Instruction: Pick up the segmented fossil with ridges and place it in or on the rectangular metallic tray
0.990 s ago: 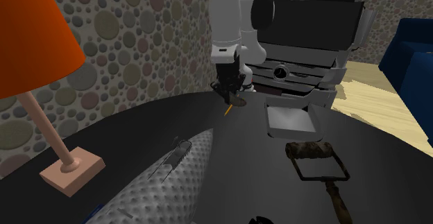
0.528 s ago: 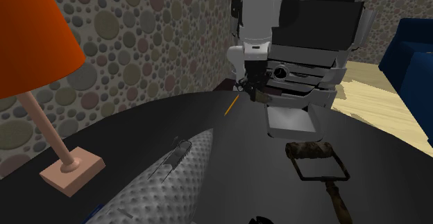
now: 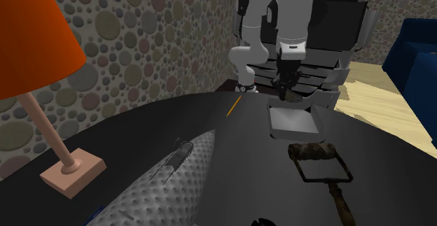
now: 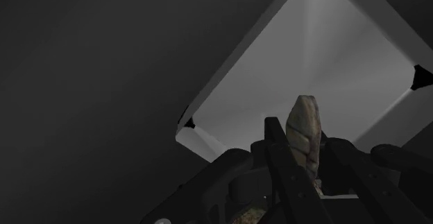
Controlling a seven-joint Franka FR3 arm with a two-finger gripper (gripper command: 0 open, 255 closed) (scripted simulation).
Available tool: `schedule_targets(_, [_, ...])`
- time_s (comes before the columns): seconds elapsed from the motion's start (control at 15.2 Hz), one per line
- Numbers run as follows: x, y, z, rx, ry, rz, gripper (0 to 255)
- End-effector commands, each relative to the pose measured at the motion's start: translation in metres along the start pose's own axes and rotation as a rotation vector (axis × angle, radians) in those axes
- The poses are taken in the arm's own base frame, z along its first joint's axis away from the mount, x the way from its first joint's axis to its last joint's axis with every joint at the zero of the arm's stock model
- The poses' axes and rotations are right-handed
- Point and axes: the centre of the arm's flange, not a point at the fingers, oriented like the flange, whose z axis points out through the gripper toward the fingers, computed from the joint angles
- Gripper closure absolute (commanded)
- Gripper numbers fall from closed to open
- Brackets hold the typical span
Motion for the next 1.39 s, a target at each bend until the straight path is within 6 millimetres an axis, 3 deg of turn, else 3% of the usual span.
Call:
schedule_targets(0.0, [0.007, -0.025, 0.003, -0.001, 0.000, 0.001, 255])
schedule_targets(0.13, [0.014, -0.044, 0.005, -0.001, 0.000, 0.001, 255])
schedule_targets(0.92, [0.011, -0.039, 0.071, -0.001, 0.000, 0.001, 255])
schedule_targets(1.32, [0.011, -0.039, 0.071, -0.001, 0.000, 0.001, 255])
